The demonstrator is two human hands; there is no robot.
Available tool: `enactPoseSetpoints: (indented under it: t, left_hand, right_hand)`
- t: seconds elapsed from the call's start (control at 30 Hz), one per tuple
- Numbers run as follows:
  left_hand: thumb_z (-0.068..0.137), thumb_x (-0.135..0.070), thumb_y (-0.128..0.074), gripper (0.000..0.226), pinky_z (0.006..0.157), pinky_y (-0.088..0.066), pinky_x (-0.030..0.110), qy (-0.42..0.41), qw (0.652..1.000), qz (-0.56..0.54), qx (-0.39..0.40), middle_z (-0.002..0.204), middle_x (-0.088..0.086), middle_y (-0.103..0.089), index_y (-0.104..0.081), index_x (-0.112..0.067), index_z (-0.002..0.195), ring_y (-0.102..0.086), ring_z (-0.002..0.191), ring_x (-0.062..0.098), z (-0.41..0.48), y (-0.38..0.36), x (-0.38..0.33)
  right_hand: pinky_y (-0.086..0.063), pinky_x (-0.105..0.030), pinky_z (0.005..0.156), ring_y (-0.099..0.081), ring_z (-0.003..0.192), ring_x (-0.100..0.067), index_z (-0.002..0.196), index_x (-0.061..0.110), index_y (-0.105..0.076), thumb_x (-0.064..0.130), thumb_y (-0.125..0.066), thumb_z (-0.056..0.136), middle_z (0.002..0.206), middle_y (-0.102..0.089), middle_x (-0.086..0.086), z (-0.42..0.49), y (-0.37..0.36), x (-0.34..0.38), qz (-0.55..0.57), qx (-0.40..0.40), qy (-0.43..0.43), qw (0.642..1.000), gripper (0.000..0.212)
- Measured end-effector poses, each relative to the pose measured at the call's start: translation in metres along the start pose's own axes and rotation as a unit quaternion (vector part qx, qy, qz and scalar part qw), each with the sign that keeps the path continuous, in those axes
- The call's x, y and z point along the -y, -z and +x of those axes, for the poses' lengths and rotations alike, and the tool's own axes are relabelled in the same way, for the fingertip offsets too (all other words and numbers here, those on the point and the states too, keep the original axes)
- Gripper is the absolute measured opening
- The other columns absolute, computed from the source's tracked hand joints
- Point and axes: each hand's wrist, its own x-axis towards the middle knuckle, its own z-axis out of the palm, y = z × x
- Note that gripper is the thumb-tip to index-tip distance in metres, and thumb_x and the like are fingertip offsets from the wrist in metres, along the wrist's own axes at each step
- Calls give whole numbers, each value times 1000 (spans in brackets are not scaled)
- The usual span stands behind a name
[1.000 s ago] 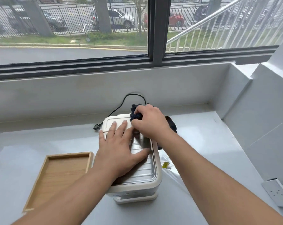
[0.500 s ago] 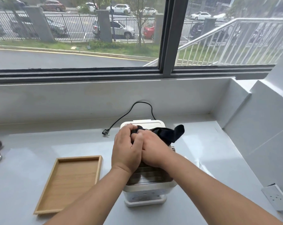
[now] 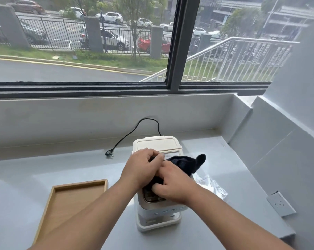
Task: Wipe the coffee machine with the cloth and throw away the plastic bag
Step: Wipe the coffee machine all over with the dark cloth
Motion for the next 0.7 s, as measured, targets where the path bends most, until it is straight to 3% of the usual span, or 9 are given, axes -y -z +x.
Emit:
enactPoseSetpoints:
  t: [0.13,0.23,0.33,0.5,0.7]
  left_hand:
    - [90,-73,-35,47,91,-50,44,-47,996,66,25,92,-22,-73,-70,-42,94,-65,98,13,-3,20,4]
    - [91,-71,-35,60,109,-43,45,-93,989,115,7,131,-15,-69,-67,-36,127,-56,127,16,-2,26,5]
    - [88,-73,-36,70,120,-34,41,-146,977,158,-7,150,-11,-56,-59,-32,140,-42,142,14,-1,26,-3]
    - [88,-70,-47,66,124,-21,38,-225,951,210,24,157,-12,-48,-56,-36,143,-35,148,14,2,15,-25]
    - [89,-69,-54,65,124,-26,37,-250,938,231,61,160,-11,-45,-53,-38,146,-34,149,13,7,-5,-47]
  right_hand:
    - [-44,-33,103,-50,117,-14,122,35,-65,33,-58,83,121,-60,17,-18,2,1,-41,-45,-36,998,40]
    - [-35,-22,110,-47,123,-5,130,38,-63,39,-60,86,127,-60,19,-31,6,1,-83,-132,-44,987,43]
    - [-33,-23,114,-45,129,-6,129,31,-66,40,-60,89,132,-61,14,-39,12,1,-113,-191,-72,972,41]
    - [-30,-23,113,-44,132,-9,130,29,-66,45,-54,92,133,-61,12,-53,24,-4,-135,-239,-147,950,43]
    - [-36,-34,115,-41,136,-11,135,30,-62,53,-48,94,139,-59,9,-76,39,-23,-147,-246,-227,931,50]
